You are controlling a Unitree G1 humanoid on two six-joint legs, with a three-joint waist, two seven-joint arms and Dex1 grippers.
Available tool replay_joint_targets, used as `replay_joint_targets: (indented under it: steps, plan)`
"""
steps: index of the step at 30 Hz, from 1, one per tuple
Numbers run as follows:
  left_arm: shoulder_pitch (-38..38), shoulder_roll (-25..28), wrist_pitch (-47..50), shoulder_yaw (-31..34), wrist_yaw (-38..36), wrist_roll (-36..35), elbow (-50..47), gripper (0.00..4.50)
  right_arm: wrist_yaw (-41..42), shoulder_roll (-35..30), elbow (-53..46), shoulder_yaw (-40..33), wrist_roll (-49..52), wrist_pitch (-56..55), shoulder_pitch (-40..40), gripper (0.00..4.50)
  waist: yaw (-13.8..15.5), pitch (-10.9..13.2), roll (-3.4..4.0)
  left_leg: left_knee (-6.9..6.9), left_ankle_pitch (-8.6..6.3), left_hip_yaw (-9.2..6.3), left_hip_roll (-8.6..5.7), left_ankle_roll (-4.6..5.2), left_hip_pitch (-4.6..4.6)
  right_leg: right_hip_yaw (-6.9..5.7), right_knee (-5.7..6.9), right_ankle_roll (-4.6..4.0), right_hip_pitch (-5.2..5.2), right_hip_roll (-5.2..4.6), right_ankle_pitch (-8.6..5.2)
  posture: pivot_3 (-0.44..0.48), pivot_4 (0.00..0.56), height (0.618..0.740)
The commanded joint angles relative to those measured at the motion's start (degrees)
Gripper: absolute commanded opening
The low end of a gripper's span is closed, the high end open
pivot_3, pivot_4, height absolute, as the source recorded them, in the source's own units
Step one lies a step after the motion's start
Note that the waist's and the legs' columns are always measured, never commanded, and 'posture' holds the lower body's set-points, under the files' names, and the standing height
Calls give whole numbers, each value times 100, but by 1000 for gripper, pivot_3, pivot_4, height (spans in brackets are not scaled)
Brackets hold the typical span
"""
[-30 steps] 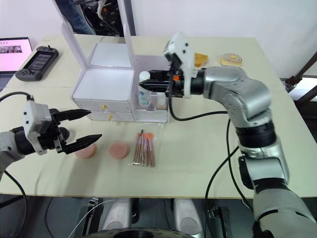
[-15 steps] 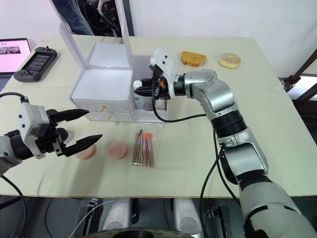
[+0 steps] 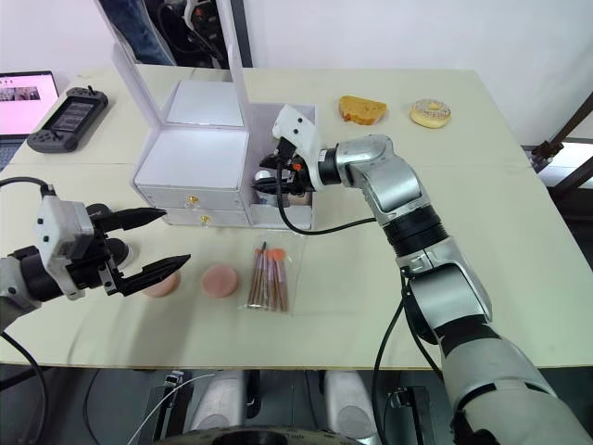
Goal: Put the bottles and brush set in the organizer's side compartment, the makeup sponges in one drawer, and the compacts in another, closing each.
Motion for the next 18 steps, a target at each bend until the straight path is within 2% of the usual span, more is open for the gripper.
replay_joint_targets:
  steps: [1,9,12,15,18]
  plan:
    - [32,18,-155,126,-51,14,-18,4500,84,0,-181,-235,48,-39,-256,4462,1,0,0,-1,0,0,0,0,0,0,0,0,0,0,0,0,150,740]
    - [39,-43,-242,187,-68,-27,130,4500,373,-354,-877,-792,514,564,-394,4462,4,2,3,-2,0,0,0,0,-1,0,0,0,-2,0,0,0,150,740]
    - [43,-165,-152,560,15,-282,355,4500,689,-709,-1149,-1233,967,748,-270,4462,17,1,1,-2,0,0,0,0,-3,-1,-2,0,-1,-2,0,0,150,740]
    - [154,-238,-329,1076,-49,-212,894,4500,687,-1043,-1175,-1799,1273,738,48,4462,9,1,1,-2,0,0,0,0,-3,-2,-3,-1,-1,-3,-1,0,150,740]
    - [416,-142,-645,1561,-381,46,1699,4500,904,-1691,-1221,-2467,1419,359,900,4462,23,-1,-2,-3,0,0,0,0,-1,-3,-5,-3,0,-2,-2,0,150,740]
